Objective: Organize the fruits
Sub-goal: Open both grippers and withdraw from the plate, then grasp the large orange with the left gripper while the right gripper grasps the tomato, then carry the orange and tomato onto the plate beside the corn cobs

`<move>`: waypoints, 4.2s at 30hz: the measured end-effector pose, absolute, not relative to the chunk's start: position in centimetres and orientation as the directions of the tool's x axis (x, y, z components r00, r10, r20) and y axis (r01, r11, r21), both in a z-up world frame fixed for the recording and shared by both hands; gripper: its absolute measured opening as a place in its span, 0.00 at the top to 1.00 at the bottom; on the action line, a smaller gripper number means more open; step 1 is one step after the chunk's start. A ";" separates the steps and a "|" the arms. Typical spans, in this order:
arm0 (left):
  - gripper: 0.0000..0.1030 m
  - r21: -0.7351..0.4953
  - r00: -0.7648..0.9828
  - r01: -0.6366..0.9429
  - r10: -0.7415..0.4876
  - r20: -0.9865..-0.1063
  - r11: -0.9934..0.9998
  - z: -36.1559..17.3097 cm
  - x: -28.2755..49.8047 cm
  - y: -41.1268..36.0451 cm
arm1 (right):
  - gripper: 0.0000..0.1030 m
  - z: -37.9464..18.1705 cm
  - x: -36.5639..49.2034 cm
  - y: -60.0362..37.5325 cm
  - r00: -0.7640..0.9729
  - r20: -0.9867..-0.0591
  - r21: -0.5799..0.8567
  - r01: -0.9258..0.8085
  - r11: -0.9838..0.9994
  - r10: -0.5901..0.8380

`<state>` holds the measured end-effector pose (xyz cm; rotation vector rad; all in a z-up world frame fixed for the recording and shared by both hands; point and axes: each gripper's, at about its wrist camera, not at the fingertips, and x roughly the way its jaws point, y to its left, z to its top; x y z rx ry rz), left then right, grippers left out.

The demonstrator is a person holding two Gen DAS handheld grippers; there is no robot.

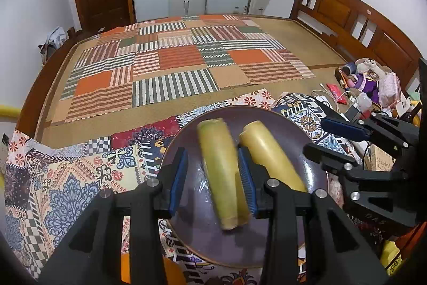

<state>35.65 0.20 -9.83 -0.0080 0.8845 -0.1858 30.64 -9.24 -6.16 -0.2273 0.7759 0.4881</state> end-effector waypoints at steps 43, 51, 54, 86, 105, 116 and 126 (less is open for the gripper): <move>0.35 -0.076 0.671 0.050 -0.090 -0.736 0.996 -13.4 20.8 7.6 | 0.44 -10.1 19.6 -12.7 0.687 -0.661 0.004 -0.399 0.917 0.302; 0.35 -0.079 0.670 0.063 -0.101 -0.736 0.995 -13.9 22.6 7.0 | 0.44 -10.5 20.5 -11.6 0.649 -0.677 0.042 -0.436 0.899 0.347; 0.35 -0.075 0.671 0.069 -0.102 -0.734 0.995 -13.9 23.0 6.8 | 0.45 -10.9 20.8 -11.1 0.630 -0.688 0.054 -0.451 0.891 0.360; 0.35 -0.066 0.684 0.040 -0.076 -0.726 0.997 -13.1 22.8 7.0 | 0.58 -8.2 20.7 -12.3 0.670 -0.655 0.038 -0.431 0.901 0.348; 0.35 -0.056 0.776 0.043 -0.068 -0.627 0.998 -6.9 24.0 5.6 | 0.58 -3.9 24.1 -12.5 0.753 -0.572 -0.015 -0.407 0.913 0.326; 0.35 -0.049 0.789 0.067 -0.083 -0.609 0.997 -5.7 26.8 3.9 | 0.58 -3.4 26.6 -11.4 0.770 -0.548 -0.038 -0.414 0.910 0.327; 0.35 -0.041 0.771 0.079 -0.087 -0.630 0.996 -6.7 30.3 2.5 | 0.58 -4.6 29.4 -10.7 0.753 -0.576 -0.052 -0.421 0.905 0.318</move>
